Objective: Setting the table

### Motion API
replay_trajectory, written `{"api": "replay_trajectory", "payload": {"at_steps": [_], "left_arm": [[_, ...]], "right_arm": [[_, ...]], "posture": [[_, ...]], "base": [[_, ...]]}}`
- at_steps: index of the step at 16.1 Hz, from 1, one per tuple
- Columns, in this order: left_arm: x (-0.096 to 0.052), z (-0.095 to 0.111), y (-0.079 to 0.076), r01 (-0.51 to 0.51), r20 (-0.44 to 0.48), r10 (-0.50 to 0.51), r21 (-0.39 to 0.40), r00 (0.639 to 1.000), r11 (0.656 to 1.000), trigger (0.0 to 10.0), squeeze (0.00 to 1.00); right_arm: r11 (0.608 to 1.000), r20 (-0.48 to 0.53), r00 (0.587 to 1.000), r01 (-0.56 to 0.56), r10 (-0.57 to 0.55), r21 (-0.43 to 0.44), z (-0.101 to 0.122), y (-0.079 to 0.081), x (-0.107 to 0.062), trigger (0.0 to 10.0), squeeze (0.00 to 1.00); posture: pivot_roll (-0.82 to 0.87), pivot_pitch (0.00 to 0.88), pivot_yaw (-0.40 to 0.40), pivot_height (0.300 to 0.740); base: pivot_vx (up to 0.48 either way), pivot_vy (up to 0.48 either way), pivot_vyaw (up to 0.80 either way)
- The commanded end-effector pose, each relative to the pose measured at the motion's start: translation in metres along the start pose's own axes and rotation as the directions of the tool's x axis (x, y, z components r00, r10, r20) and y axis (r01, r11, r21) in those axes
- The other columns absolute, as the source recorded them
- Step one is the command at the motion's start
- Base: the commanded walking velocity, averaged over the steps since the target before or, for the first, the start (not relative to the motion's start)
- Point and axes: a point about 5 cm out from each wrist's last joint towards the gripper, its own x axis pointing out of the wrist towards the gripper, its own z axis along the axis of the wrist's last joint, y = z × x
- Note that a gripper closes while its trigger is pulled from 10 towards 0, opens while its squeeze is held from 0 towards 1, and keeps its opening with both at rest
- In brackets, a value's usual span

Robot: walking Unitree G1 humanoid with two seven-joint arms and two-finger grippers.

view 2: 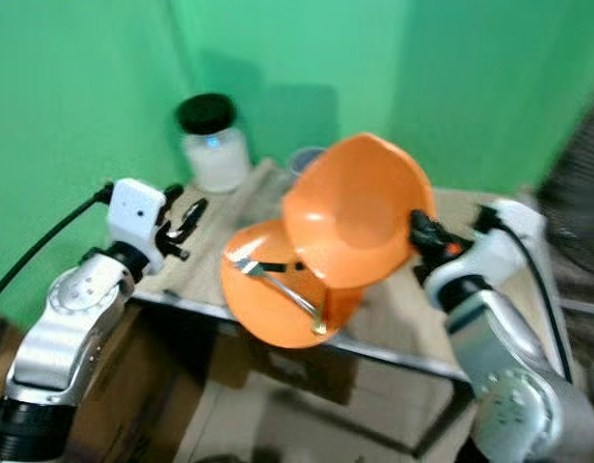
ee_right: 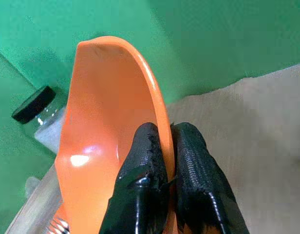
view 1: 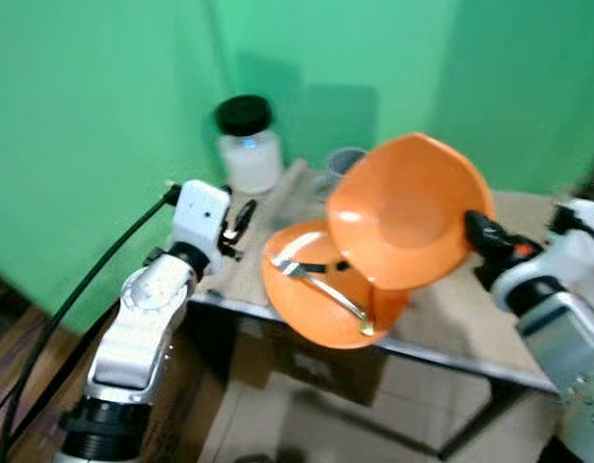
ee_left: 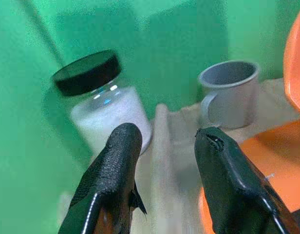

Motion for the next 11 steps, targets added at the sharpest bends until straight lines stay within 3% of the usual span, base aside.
{"api": "replay_trajectory", "payload": {"at_steps": [1,4,6,8,9,11], "left_arm": [[0.001,0.001,-0.003,0.006,0.003,-0.006,0.005,1.0,1.0,10.0,0.0],[0.002,0.0,-0.005,-0.006,0.0,0.006,0.001,1.0,1.0,10.0,0.0],[0.002,-0.002,-0.007,-0.008,-0.004,0.008,-0.007,1.0,1.0,10.0,0.0],[-0.001,-0.005,-0.009,0.014,-0.014,-0.014,-0.023,1.0,1.0,10.0,0.0],[-0.004,-0.008,-0.012,0.072,-0.023,-0.073,-0.01,0.997,0.997,10.0,0.0],[-0.007,-0.01,-0.012,0.111,-0.031,-0.111,0.001,0.993,0.994,10.0,0.0]], "right_arm": [[1.0,0.054,0.999,0.001,0.0,-0.026,0.01,0.0,0.002,10.0,0.0],[0.999,0.054,0.998,-0.01,0.013,-0.043,0.012,0.002,0.012,10.0,0.0],[0.996,-0.008,1.0,-0.021,0.02,-0.084,0.005,0.006,0.022,10.0,0.0],[0.999,-0.084,0.996,-0.03,0.028,-0.03,-0.005,0.005,0.032,10.0,0.0],[0.997,-0.155,0.987,-0.018,0.031,0.081,-0.013,0.001,0.046,10.0,0.0],[0.983,-0.175,0.984,-0.012,0.045,0.184,-0.017,0.0,0.058,10.0,0.0]], "posture": [[-0.04,0.0,0.104,0.74],[-0.04,0.0,0.101,0.74],[-0.03,0.0,0.096,0.74],[-0.03,0.0,0.096,0.74],[-0.03,0.0,0.091,0.74],[-0.03,0.0,0.089,0.74]], "base": [[0.0,-0.48,-0.77],[0.0,-0.48,0.0],[0.0,-0.24,0.0],[0.0,0.0,0.0],[0.0,0.0,0.0],[0.0,0.0,0.0]]}}
